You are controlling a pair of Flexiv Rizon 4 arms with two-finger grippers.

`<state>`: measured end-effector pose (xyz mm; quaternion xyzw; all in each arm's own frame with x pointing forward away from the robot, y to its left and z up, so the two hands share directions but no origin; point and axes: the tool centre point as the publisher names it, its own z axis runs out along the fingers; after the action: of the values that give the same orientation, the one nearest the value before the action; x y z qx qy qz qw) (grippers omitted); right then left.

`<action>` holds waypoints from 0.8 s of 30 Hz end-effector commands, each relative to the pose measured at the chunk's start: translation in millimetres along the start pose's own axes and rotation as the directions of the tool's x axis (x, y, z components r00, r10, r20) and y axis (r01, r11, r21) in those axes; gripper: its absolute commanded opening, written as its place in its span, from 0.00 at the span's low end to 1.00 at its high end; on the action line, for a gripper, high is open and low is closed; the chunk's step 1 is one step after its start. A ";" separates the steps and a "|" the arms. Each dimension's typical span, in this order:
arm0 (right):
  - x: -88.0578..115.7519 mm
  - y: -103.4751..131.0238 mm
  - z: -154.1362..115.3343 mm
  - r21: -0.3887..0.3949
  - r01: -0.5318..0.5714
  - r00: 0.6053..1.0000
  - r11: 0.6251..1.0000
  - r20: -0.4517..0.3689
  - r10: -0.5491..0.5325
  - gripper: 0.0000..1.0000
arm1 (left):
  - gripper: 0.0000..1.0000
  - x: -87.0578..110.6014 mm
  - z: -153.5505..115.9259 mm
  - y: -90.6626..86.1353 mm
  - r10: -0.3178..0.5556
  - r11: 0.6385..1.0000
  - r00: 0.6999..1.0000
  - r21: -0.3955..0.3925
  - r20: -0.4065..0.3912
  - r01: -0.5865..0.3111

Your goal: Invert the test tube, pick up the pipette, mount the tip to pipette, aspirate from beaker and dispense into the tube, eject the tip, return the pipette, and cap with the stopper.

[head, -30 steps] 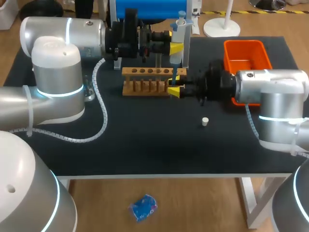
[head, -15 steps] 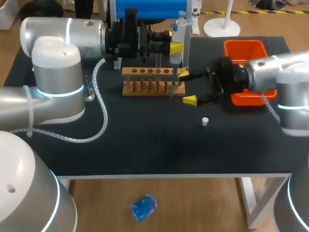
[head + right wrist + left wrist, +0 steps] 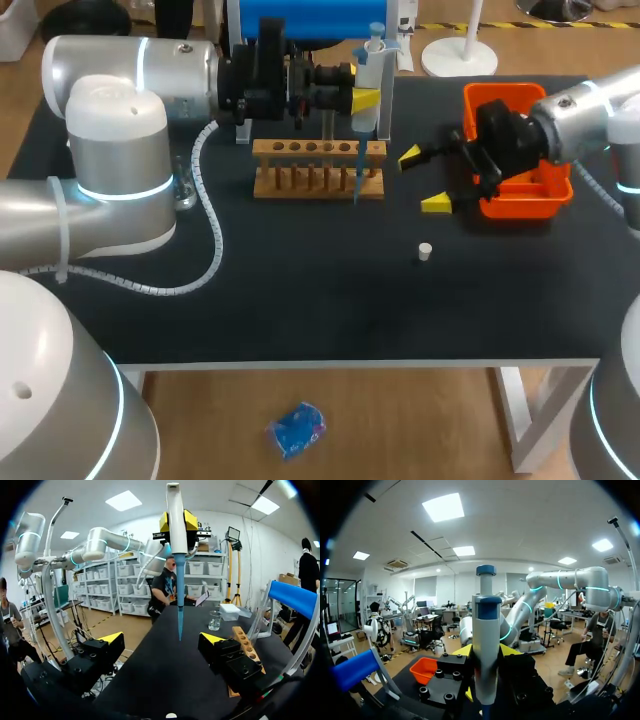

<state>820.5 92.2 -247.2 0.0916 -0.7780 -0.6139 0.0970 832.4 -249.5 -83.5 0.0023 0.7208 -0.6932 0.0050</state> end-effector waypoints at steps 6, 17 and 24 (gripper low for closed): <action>1.4 1.1 -3.5 0.002 -0.001 1.000 1.000 -0.003 0.001 1.00 | 0.00 -0.7 0.6 0.3 0.001 1.000 1.000 0.003 -0.001 -0.001; 1.4 1.1 -3.5 0.002 -0.001 1.000 1.000 -0.003 0.001 1.00 | 0.00 -16.7 -56.6 -1.0 0.023 1.000 0.994 -0.014 0.108 -0.022; 1.4 1.1 -3.5 0.002 -0.001 1.000 1.000 -0.003 0.001 1.00 | 0.00 -25.2 -113.2 -1.0 0.021 1.000 0.976 -0.003 0.219 -0.021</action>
<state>819.9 90.2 -246.1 0.0913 -0.7780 -0.6139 0.0972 873.3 -173.2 -80.0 -0.0577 0.7184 -0.6886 0.0794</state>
